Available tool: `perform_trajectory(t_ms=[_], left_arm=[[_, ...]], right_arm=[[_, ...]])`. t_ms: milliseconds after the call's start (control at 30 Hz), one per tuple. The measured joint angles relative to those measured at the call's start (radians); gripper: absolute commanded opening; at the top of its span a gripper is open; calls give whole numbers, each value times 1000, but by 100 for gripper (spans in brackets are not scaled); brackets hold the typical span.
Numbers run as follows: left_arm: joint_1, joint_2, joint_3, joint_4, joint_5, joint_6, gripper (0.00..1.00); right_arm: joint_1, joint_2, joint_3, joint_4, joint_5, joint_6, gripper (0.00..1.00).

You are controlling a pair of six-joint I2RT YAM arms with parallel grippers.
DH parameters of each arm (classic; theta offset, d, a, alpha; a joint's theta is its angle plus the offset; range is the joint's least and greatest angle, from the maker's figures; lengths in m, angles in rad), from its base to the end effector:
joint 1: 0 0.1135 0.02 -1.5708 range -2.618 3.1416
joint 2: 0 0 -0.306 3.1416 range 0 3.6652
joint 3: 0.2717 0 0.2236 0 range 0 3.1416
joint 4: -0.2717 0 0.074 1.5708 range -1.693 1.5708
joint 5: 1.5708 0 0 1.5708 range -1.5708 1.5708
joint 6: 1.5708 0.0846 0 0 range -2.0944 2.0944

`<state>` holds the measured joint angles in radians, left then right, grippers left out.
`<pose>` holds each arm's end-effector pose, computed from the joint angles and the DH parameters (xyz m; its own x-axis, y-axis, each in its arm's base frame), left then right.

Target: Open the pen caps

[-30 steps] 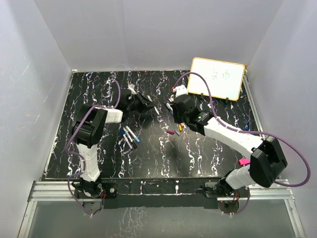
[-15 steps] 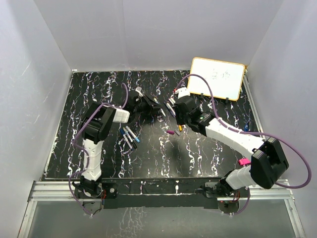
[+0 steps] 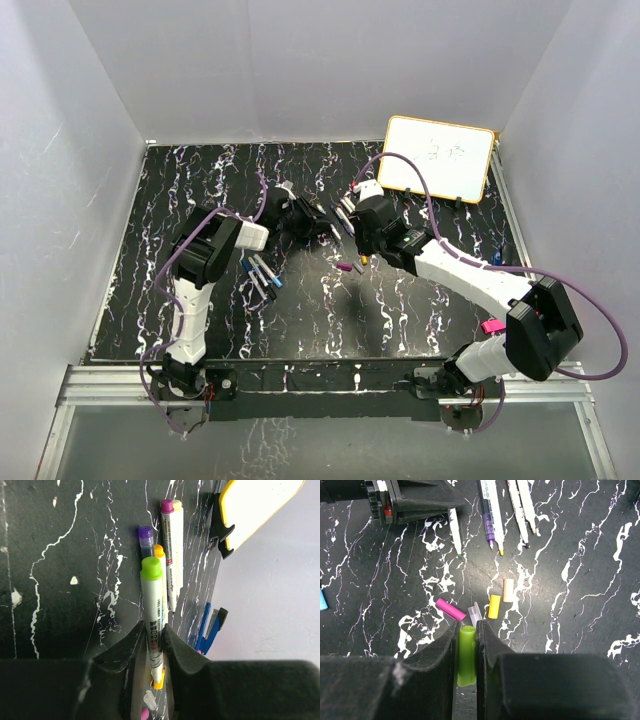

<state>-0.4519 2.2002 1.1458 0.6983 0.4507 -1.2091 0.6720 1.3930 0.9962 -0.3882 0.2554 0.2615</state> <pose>0.4332 -0.2512 0.1508 -0.8221 -0.5368 -0.1896 -0.0243 0.3658 -0.9304 0.2465 0.1688 0.2766 -0.6539 -0.2005 -0.7295 -0.3038 0.9527 0.0104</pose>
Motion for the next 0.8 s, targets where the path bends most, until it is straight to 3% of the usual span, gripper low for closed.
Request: perform_trajectory(t_ms=[200, 533, 800], left_arm=[[-2, 0, 1, -4, -3, -4, 27], [-2, -10, -12, -4, -10, -5, 29], [0, -261, -96, -100, -87, 71, 39]], right_arm=[[0, 0, -6, 3, -17, -1, 0], [0, 55, -12, 8, -86, -5, 0], [5, 170, -42, 29, -120, 2, 0]])
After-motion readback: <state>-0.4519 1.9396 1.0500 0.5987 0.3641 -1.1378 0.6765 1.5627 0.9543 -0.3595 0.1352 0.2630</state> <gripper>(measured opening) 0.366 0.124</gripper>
